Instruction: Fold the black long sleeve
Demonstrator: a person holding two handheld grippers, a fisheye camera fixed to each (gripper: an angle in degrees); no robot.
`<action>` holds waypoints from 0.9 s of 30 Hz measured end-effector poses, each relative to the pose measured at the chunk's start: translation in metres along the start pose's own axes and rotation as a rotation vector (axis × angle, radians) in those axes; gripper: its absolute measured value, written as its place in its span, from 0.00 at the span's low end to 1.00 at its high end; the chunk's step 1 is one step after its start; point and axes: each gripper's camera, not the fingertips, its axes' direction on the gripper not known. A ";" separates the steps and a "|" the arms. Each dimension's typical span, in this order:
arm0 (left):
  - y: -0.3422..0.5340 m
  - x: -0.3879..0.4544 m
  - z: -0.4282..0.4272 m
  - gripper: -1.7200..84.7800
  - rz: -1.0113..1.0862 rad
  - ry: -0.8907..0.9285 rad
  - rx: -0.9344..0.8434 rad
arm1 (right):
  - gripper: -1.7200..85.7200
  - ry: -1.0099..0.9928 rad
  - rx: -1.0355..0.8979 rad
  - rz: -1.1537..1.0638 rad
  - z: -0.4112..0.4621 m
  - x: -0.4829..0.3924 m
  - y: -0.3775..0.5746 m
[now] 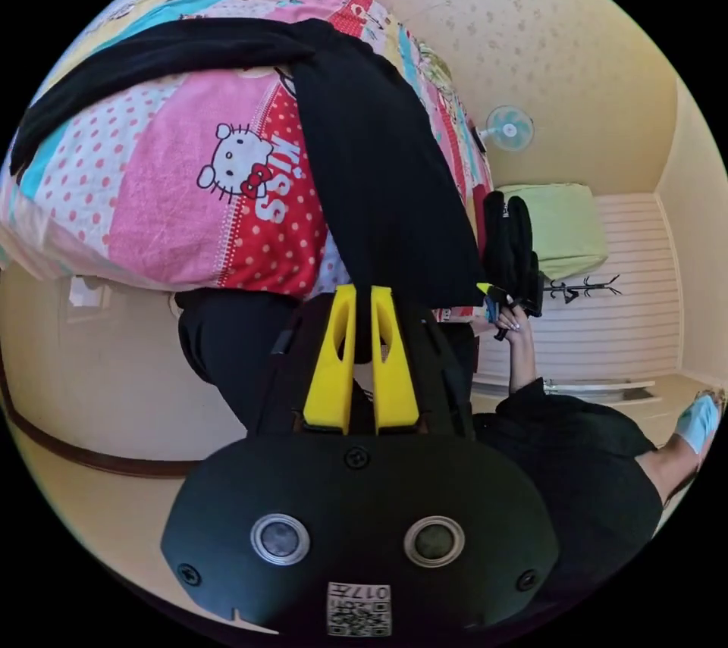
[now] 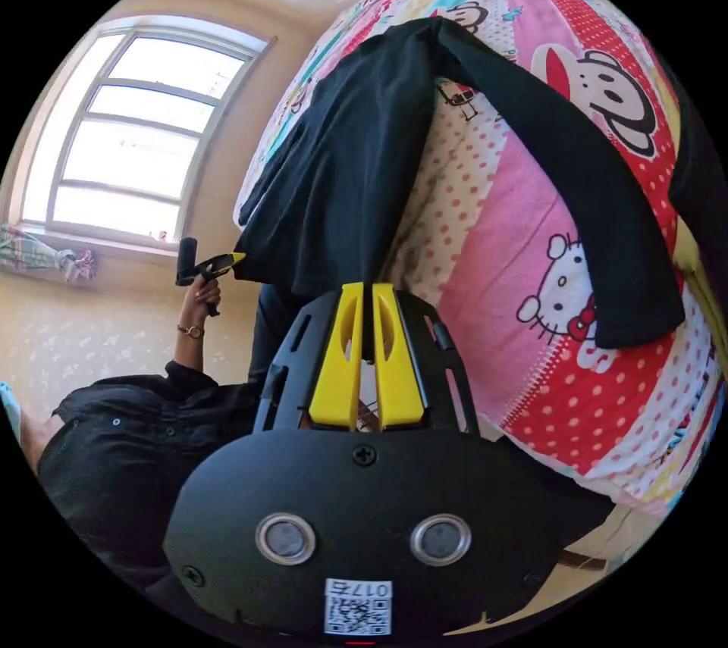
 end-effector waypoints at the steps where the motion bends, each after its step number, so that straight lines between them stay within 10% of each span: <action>1: 0.006 0.002 0.001 0.06 0.008 -0.014 -0.033 | 0.06 0.004 -0.023 -0.015 -0.018 -0.001 0.016; 8: 0.077 -0.036 0.034 0.08 -0.247 -0.076 -0.143 | 0.06 -0.020 -0.205 0.095 -0.007 0.031 0.087; 14: 0.097 -0.020 0.003 0.08 -0.232 -0.065 -0.040 | 0.13 0.178 0.426 0.389 -0.098 0.068 0.106; 19: 0.093 0.006 -0.008 0.08 -0.191 -0.112 0.051 | 0.13 0.197 0.411 0.476 -0.102 0.107 0.077; 27: 0.109 0.026 0.010 0.07 -0.171 -0.140 0.026 | 0.06 -0.292 1.002 0.267 -0.253 0.034 0.163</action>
